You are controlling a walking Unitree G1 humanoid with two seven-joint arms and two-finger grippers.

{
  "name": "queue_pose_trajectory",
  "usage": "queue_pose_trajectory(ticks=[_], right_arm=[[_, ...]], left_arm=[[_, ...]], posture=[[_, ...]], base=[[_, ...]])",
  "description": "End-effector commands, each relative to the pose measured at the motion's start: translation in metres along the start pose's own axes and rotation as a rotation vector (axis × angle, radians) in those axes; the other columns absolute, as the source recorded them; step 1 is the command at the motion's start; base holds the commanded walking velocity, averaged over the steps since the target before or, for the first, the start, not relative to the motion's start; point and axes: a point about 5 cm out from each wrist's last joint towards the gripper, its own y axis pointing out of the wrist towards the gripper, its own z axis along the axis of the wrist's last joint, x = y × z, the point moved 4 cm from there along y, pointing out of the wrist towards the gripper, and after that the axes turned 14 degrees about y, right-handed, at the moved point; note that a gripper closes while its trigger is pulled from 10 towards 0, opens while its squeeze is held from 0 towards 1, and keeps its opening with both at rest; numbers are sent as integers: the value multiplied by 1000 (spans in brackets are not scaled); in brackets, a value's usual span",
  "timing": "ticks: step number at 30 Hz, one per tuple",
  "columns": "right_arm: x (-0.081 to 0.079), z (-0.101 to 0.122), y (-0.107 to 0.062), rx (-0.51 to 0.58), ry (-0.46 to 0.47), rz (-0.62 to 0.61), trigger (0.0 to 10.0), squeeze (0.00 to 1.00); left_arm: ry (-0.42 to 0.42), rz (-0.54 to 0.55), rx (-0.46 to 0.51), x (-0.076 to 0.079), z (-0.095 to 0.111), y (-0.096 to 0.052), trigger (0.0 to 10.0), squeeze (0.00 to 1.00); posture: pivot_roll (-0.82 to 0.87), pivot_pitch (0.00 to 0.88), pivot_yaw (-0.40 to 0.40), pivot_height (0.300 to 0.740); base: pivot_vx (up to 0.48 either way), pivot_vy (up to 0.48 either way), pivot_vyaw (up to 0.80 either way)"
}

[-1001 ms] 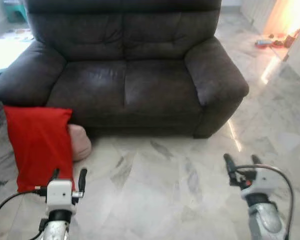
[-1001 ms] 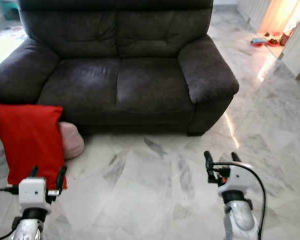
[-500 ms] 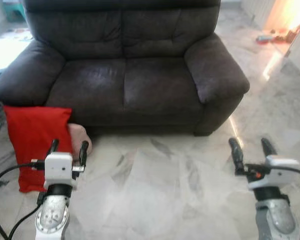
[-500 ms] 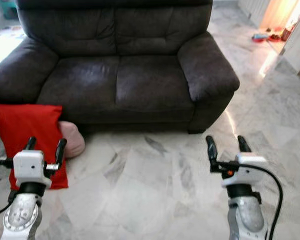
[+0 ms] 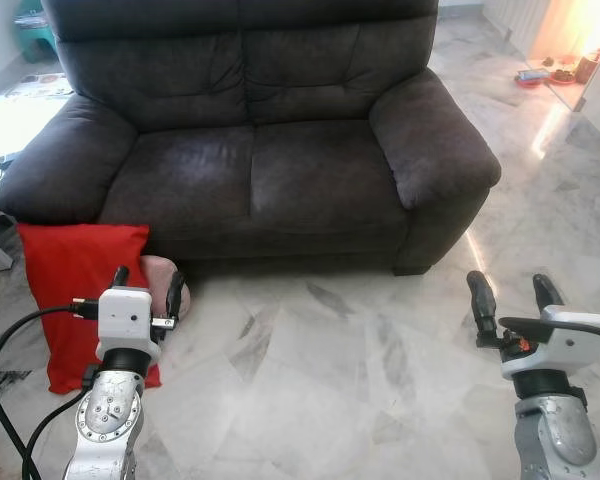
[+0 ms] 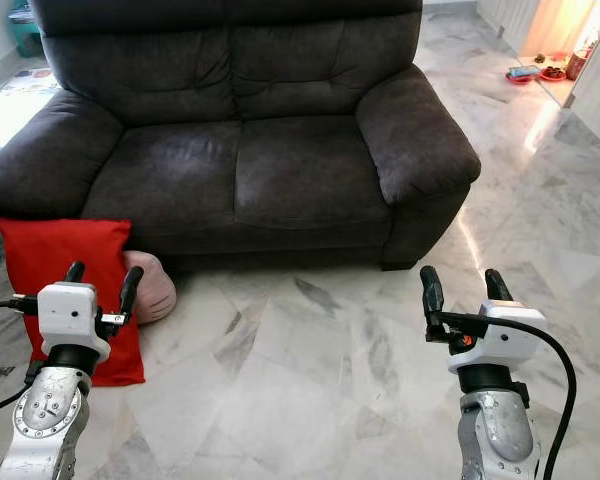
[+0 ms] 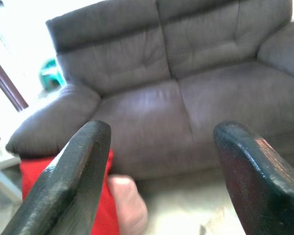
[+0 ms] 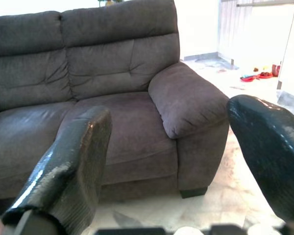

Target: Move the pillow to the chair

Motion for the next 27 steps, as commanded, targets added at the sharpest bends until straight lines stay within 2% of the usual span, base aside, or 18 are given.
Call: queue_pose_trajectory(ticks=[1,3,6,7,9,12,13,14,15,16,18,21,23,24,26,27], right_arm=[[0,-4,2,-21,7,-5,10000,0],[-4,0,2,-2,22,-14,10000,0],[-16,7,4,26,27,15,10000,0],[-22,12,7,48,38,25,10000,0],[-26,14,12,52,56,18,10000,0],[-28,-2,20,-70,154,-51,10000,0],[-29,-6,23,-110,179,-57,10000,0],[-31,-6,24,-113,186,-43,10000,0],[-34,-6,26,-141,154,-24,10000,0],[-36,-4,28,-145,170,-12,10000,0],[-32,-12,28,-226,179,-52,10000,0],[-32,-13,28,-235,191,-44,10000,0],[-27,-18,28,-259,177,-70,10000,0],[-22,-15,29,-236,162,-92,10000,0],[-21,-12,30,-221,163,-99,10000,0],[-22,-1,35,-172,168,-97,10000,0]], left_arm=[[14,-19,-14,5,-6,-1,10000,0],[7,7,26,3,8,1,10000,0],[-19,27,117,4,40,5,10000,0],[-47,28,158,5,55,8,10000,0],[-111,12,161,10,63,12,10000,0],[-296,-83,23,30,51,18,10000,0],[-325,-131,-44,41,43,18,10000,0],[-313,-138,-56,43,41,17,10000,0],[-309,-131,-97,44,33,15,10000,0],[-324,-120,-124,44,28,14,10000,0],[-338,-126,-162,43,24,13,10000,0],[-341,-133,-167,42,24,12,10000,0],[-319,-156,-183,44,23,12,10000,0],[-291,-174,-204,44,21,11,10000,0],[-286,-180,-219,44,20,10,10000,0],[-282,-158,-186,38,26,13,10000,0]], posture=[[-6,32,54,740],[-8,33,53,740],[1,35,51,740],[4,43,52,740],[7,43,51,740],[6,45,50,740],[7,48,50,740],[4,47,52,740],[1,55,53,740],[0,54,50,740],[-1,63,49,740],[1,60,47,740],[8,62,44,740],[9,62,44,740],[9,62,44,740],[5,66,45,740]], base=[[0,0,0],[0,0,0],[0,0,0],[0,0,0],[0,0,0],[0,0,0],[0,0,0],[0,0,0],[0,0,0],[0,0,0],[0,0,0],[0,0,0],[0,0,0],[0,0,0],[0,0,0],[0,0,0]])
